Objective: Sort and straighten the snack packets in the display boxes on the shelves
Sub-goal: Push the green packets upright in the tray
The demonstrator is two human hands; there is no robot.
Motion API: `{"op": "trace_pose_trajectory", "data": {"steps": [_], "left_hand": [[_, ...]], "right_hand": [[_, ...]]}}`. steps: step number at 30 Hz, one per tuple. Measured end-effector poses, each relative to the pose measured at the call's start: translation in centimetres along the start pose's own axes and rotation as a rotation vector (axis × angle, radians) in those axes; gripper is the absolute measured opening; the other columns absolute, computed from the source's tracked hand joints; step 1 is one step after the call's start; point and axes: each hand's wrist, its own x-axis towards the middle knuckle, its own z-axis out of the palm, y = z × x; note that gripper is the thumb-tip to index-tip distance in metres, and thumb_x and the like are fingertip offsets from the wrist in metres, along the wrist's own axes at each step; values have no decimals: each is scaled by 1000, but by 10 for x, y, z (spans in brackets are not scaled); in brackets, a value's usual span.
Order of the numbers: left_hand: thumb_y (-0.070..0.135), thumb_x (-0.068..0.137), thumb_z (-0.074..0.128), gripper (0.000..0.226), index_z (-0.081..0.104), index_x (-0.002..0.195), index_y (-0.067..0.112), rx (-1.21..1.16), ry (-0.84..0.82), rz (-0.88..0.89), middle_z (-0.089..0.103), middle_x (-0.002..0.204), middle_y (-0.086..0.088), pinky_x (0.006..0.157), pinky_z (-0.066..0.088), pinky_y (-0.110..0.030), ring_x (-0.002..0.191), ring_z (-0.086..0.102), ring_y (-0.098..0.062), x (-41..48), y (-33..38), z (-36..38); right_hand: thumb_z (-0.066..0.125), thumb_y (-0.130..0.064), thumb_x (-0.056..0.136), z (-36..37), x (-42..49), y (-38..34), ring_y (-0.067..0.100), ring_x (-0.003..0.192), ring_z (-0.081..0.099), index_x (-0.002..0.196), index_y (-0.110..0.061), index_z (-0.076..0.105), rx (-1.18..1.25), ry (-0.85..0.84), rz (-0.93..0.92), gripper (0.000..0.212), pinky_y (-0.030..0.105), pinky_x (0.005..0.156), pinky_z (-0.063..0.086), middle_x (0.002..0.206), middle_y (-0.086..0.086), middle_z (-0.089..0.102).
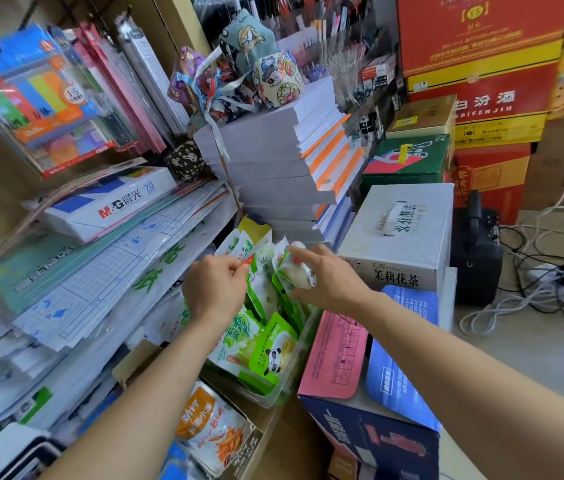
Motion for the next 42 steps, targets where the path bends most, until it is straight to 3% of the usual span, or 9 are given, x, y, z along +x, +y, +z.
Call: {"op": "trace_pose_trajectory", "data": {"steps": [5,13,17,22,27,32,35,38,42], "left_hand": [[23,88,76,11,82,89,14,-174,143,-49,75,68,-3,58,39,-23,61,66,-20,-3,5,5],[32,85,79,11,80,82,21,-119,-221,-126,74,69,6,70,59,-33,72,72,-16,4,1,23],[33,76,87,36,77,108,18,-277,-396,-176,76,84,6,89,58,-35,84,72,-9,9,-8,3],[33,86,74,11,79,92,26,-234,13,101,74,83,13,77,58,-34,78,68,-5,-28,-14,-38],[64,77,63,47,73,114,36,12,-234,328,71,110,16,94,46,-38,107,59,-13,-82,-19,-27],[20,68,87,44,76,108,36,218,-242,178,75,92,10,81,47,-40,93,66,-21,-104,-40,-12],[26,72,84,32,77,102,35,227,-145,118,73,93,8,85,45,-41,100,65,-23,-115,-49,-8],[46,71,80,46,74,113,30,257,-6,148,69,110,3,88,42,-43,106,57,-25,-107,-41,-8],[52,69,73,90,43,150,28,344,-63,200,36,159,-5,112,27,-52,144,31,-32,-90,-35,-4]], "right_hand": [[79,-36,81,2,7,-5,31,104,61,153,-42,27,43,86,-17,89,43,91,52,143,4,32],[79,-37,82,5,7,-12,24,121,58,155,-48,16,35,21,-67,97,39,90,50,167,-6,2],[78,-50,79,8,8,-24,35,135,43,155,-51,4,-20,71,-92,106,48,98,47,167,-5,7],[71,-63,78,13,20,-40,32,135,26,152,-47,27,-169,94,-144,88,58,100,43,165,-7,14],[72,-56,82,14,34,-49,29,140,22,142,-43,50,-112,24,-169,65,56,98,41,157,-7,37],[76,-32,84,19,40,-32,28,124,40,127,-35,66,-96,91,-194,44,53,89,49,133,-9,62],[76,-30,82,21,41,-28,27,122,40,123,-31,68,-143,110,-184,41,52,88,48,129,-8,63],[66,-32,85,22,37,-37,26,130,33,134,-39,58,-187,85,-179,50,42,92,33,137,-12,55],[71,-37,82,21,33,-47,23,141,18,138,-48,52,-234,61,-246,60,47,100,21,153,-12,40]]}}
